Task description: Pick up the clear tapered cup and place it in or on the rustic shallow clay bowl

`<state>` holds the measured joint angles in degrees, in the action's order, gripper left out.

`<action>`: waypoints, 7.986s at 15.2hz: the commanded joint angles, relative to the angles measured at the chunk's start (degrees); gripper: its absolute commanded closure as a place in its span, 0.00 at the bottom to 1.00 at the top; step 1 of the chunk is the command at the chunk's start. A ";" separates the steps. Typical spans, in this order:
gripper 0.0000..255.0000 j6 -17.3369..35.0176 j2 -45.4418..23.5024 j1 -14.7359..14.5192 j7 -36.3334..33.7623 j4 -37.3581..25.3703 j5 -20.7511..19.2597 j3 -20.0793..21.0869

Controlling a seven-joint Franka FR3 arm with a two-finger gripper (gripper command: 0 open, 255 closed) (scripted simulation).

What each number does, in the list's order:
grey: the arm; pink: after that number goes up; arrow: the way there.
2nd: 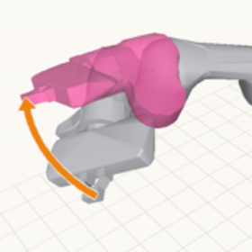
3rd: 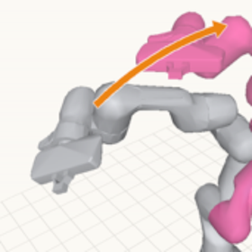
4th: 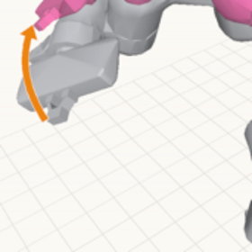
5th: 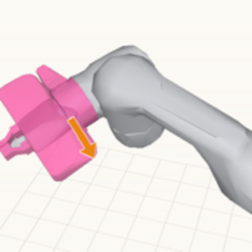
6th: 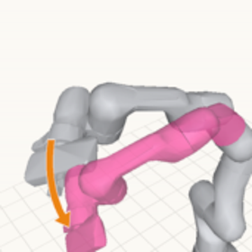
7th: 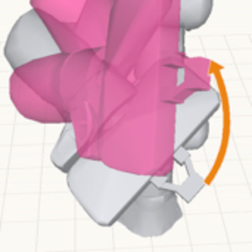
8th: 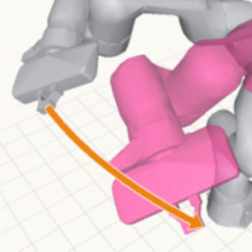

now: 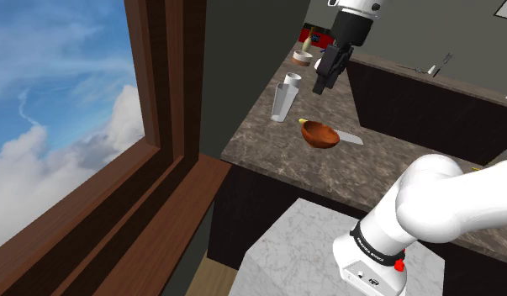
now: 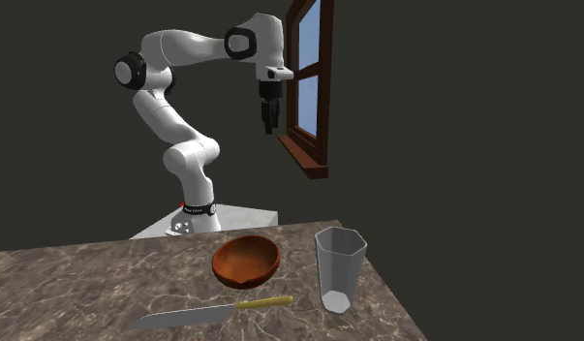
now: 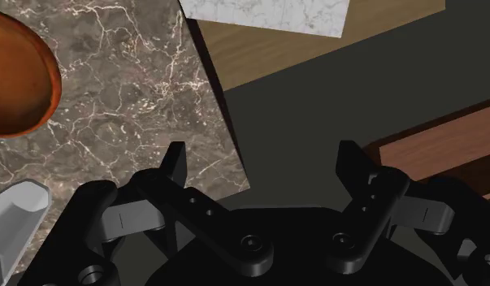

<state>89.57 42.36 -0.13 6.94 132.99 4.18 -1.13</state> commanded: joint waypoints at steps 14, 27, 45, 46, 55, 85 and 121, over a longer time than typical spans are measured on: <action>0.00 17.14 -19.00 3.42 11.10 -2.66 -7.97 -7.48; 0.00 29.14 -43.52 6.45 21.06 -17.31 -9.33 -13.30; 0.00 36.54 -56.98 8.98 25.45 -24.32 -7.34 -14.44; 0.00 36.54 -56.98 8.98 25.45 -24.32 -7.34 -14.44; 1.00 36.53 -56.97 8.97 25.44 -24.32 -7.34 -14.44; 1.00 17.17 -51.89 8.60 26.41 -38.79 -8.18 -14.73; 1.00 22.23 -12.48 12.93 26.69 4.24 -20.37 -16.94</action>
<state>110.85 29.89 12.81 33.91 136.30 -16.11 -18.09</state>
